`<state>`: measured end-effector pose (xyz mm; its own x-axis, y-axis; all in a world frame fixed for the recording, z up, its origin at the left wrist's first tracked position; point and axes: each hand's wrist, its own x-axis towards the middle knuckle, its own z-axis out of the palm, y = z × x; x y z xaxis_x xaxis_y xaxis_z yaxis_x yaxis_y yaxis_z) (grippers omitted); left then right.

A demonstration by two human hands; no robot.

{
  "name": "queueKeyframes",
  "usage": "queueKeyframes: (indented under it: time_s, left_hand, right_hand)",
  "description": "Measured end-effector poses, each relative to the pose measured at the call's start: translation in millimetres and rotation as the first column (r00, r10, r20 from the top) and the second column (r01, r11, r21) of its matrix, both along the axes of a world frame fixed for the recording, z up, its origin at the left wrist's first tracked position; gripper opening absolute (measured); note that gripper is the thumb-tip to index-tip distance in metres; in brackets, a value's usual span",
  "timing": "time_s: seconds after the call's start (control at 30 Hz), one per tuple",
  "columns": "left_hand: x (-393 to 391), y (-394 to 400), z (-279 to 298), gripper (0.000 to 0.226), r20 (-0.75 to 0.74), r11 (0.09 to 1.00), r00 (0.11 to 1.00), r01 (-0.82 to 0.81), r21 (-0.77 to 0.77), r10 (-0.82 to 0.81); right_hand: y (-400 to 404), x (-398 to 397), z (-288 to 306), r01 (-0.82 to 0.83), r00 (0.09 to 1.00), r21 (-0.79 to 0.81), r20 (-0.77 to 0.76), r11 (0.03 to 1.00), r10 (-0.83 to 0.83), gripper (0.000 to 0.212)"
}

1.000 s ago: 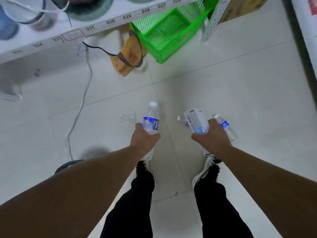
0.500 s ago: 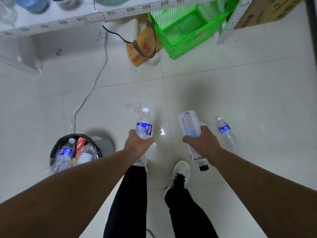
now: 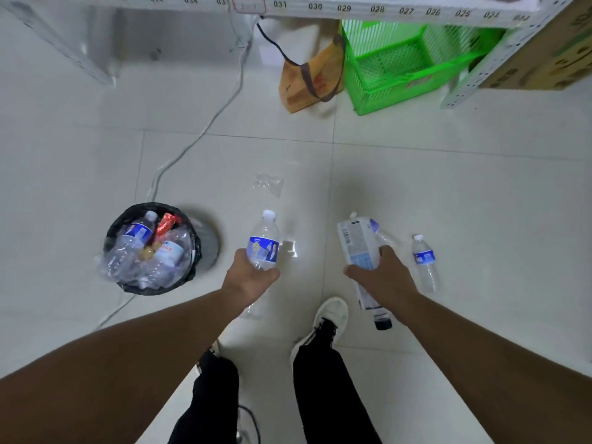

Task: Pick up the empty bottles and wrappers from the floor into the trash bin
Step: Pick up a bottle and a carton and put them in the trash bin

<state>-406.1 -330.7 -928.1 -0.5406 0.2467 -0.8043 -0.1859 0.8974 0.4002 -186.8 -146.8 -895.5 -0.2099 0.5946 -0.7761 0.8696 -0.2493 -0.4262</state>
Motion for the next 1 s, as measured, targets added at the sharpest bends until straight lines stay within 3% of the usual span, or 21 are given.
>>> queueKeyframes:
  time_s: [0.2, 0.57, 0.73, 1.0]
  left_hand:
    - [-22.9, -65.5, -2.3, 0.052, 0.028, 0.995, 0.996, -0.087, 0.044, 0.085]
    - [-134.6, -224.3, 30.7, 0.061, -0.068, 0.981, 0.978, -0.193, 0.034, 0.195]
    - [-182.8, -280.6, 29.0, 0.055, -0.082, 0.971, 0.968, -0.236, 0.024, 0.237]
    - [-225.1, -292.1, 41.2, 0.052, -0.129, 0.976, 0.982, -0.112, 0.189, 0.138]
  right_hand:
    - [-61.0, -47.0, -1.1, -0.096, 0.995, -0.054, 0.024, 0.994, 0.098, 0.051]
    - [-176.1, -161.5, 4.8, -0.126, 0.991, -0.180, 0.020, 0.976, 0.131, 0.053]
    - [-209.3, -207.4, 6.5, -0.111, 0.993, -0.216, 0.012, 0.970, 0.117, 0.055]
    - [-236.1, -237.0, 14.8, -0.048, 0.994, -0.187, 0.087, 0.981, 0.066, 0.051]
